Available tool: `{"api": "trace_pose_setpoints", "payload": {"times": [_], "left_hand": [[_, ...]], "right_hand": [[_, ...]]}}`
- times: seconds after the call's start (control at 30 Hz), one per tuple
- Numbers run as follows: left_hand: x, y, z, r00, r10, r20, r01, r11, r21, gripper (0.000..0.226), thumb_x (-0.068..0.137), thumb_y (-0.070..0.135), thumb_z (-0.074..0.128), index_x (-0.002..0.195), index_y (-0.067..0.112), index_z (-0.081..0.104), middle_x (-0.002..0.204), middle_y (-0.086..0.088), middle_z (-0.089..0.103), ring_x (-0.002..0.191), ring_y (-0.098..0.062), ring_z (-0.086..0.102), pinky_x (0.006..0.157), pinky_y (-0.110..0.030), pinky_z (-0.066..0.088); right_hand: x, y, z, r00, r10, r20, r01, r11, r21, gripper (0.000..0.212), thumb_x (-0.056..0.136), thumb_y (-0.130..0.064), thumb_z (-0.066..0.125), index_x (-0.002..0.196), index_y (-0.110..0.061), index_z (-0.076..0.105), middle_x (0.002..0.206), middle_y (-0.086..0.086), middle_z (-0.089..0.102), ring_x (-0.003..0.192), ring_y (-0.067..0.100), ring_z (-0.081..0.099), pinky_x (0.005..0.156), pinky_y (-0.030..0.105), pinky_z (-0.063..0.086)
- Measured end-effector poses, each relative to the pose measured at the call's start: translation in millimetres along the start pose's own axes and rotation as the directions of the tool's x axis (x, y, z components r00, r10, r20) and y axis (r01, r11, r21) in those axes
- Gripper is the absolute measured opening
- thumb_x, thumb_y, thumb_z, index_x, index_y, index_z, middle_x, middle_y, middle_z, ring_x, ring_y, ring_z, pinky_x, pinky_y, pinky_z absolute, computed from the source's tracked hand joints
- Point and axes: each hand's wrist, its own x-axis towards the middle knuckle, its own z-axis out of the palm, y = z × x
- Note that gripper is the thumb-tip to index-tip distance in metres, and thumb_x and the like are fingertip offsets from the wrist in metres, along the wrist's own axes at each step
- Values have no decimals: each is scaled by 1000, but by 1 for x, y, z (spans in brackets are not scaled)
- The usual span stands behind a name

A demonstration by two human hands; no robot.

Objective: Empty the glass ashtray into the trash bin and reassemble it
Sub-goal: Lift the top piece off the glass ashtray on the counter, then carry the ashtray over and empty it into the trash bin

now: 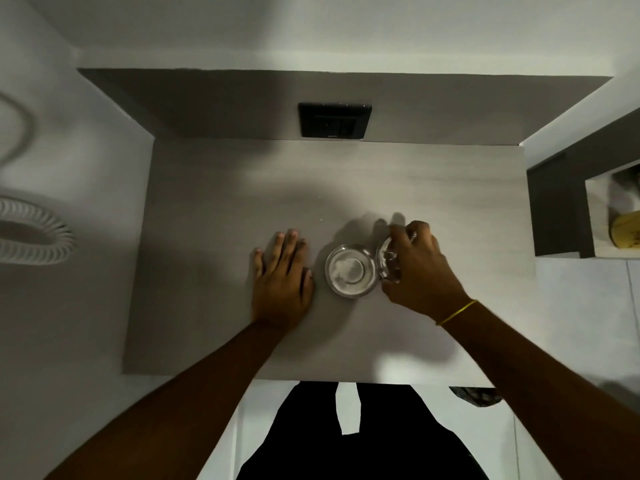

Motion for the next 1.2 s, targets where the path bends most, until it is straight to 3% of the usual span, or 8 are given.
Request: {"api": "trace_pose_setpoints", "payload": {"times": [0.4, 0.63, 0.8, 0.9, 0.97, 1.03, 1.1, 1.2], "left_hand": [[0, 2, -1, 1000, -13, -6, 13, 1000, -5, 60, 107, 35, 43, 162, 14, 47, 176, -10, 37, 166, -31, 29, 130, -65, 27], [1, 2, -3, 1000, -18, 15, 18, 1000, -12, 61, 107, 37, 41, 163, 14, 46, 177, -10, 36, 167, -31, 28, 131, -66, 26], [1, 2, -3, 1000, -20, 21, 20, 1000, -11, 61, 107, 36, 42, 164, 14, 45, 177, -10, 36, 167, -30, 27, 131, -65, 25], [1, 1, -3, 999, -23, 26, 23, 1000, -9, 62, 107, 37, 42, 164, 15, 44, 178, -9, 34, 168, -30, 26, 132, -65, 23], [1, 1, -3, 999, -23, 32, 24, 1000, -11, 62, 107, 37, 42, 165, 15, 43, 178, -9, 33, 168, -30, 24, 132, -65, 23], [0, 1, -2, 999, -25, 33, 26, 1000, -17, 62, 107, 37, 41, 165, 15, 43, 178, -9, 33, 168, -30, 24, 132, -65, 23], [1, 2, -2, 999, -24, 22, 25, 999, -27, 62, 107, 37, 41, 164, 14, 44, 177, -10, 35, 167, -31, 26, 132, -65, 23], [0, 2, -1, 1000, -12, 12, 12, 1000, -14, 61, 108, 36, 42, 164, 12, 45, 177, -12, 36, 167, -33, 28, 131, -65, 24]], "right_hand": [[-12, 38, 15, 999, -26, 28, 26, 999, -27, 103, 75, -39, 74, 162, -9, 28, 161, 19, 34, 148, 42, 38, 105, 61, 50], [-14, 39, 20, 1000, -26, 5, 26, 999, -24, 102, 75, -54, 49, 162, -5, 29, 163, 20, 33, 151, 40, 37, 111, 57, 46], [-15, 40, 22, 999, -43, -15, 42, 998, -38, 97, 79, -52, 48, 160, -2, 30, 162, 21, 34, 149, 41, 39, 113, 59, 45], [-18, 31, 20, 999, -12, -38, 8, 996, -86, 93, 86, -53, 53, 163, -9, 26, 170, 16, 26, 159, 39, 23, 122, 67, 30], [-17, 20, 17, 996, -11, -86, 4, 997, -80, 86, 90, -52, 57, 163, -15, 28, 172, 11, 26, 161, 35, 23, 120, 69, 25], [-12, 4, 14, 990, -59, -126, 50, 996, -74, 72, 92, -49, 54, 156, -19, 40, 164, 9, 42, 152, 32, 40, 114, 66, 35], [-2, -11, 16, 988, -106, -111, 100, 993, -58, 54, 91, -37, 58, 142, -18, 55, 145, 8, 58, 128, 34, 62, 99, 56, 48], [14, -25, 26, 995, -101, -19, 100, 994, -50, 47, 84, -16, 69, 130, -15, 63, 126, 10, 65, 96, 40, 73, 75, 43, 56]]}}
